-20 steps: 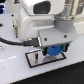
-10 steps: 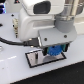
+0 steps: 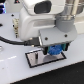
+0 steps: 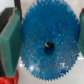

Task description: Insert the blue gear onto the right peg, followed by the red gear

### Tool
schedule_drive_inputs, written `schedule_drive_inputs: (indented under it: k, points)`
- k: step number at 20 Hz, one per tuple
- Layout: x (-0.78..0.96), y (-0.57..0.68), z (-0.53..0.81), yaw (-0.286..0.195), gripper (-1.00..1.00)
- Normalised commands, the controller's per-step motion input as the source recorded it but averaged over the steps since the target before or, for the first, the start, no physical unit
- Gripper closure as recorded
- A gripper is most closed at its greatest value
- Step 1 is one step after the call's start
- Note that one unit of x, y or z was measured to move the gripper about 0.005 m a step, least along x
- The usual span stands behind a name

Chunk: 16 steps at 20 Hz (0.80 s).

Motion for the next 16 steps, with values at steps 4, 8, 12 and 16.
schedule_drive_inputs:
  k: [4,8,12,16]
  points:
    - [0.15,-0.02,-0.26,0.000,1.00]
    - [0.12,0.00,-0.21,0.000,1.00]
    - [0.03,-0.08,-0.16,0.000,1.00]
    - [0.01,-0.06,0.06,0.000,1.00]
